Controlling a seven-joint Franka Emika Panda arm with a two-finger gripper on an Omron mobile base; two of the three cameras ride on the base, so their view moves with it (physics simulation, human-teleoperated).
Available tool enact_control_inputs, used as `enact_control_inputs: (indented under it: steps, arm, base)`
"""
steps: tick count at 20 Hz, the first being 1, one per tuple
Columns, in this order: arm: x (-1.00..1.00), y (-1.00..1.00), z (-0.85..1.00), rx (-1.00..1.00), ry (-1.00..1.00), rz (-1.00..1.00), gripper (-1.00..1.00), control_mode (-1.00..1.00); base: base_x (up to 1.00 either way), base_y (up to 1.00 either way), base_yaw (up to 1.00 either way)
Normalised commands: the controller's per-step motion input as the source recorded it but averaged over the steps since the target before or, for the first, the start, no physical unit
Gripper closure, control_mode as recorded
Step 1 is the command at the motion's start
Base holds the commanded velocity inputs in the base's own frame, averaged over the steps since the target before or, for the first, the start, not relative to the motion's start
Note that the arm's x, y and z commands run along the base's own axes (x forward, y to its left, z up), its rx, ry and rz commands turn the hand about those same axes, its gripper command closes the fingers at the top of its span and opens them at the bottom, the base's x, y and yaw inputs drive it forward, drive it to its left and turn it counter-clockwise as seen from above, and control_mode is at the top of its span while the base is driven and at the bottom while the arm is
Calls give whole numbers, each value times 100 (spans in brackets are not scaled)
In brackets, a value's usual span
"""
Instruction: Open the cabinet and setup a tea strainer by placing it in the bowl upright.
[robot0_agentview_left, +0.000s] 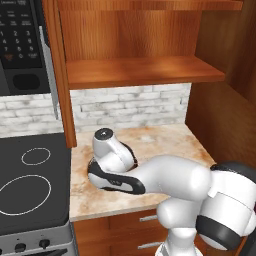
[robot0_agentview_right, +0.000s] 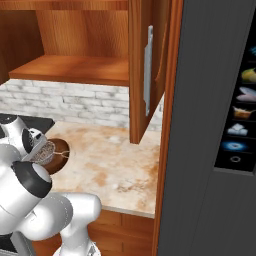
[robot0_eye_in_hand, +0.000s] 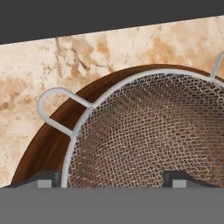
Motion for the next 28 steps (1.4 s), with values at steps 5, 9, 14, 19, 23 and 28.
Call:
enact_control_inputs:
  steps: [5,9,14,19,23,28]
  arm:
    - [0,0,17,-4,0,0,-100,-100]
    - [0,0,38,-1,3,-3,-100,-100]
    - [0,0,37,0,2,-2,-100,-100]
    - [-3,-6,35,2,0,-6,-100,-100]
    - [0,-77,8,17,1,-29,-100,-100]
    - [-21,-93,14,24,1,-46,-100,-100]
  base:
    - [0,0,0]
    - [0,0,0]
    - [0,0,0]
    - [0,0,0]
    - [0,0,0]
    - [0,0,0]
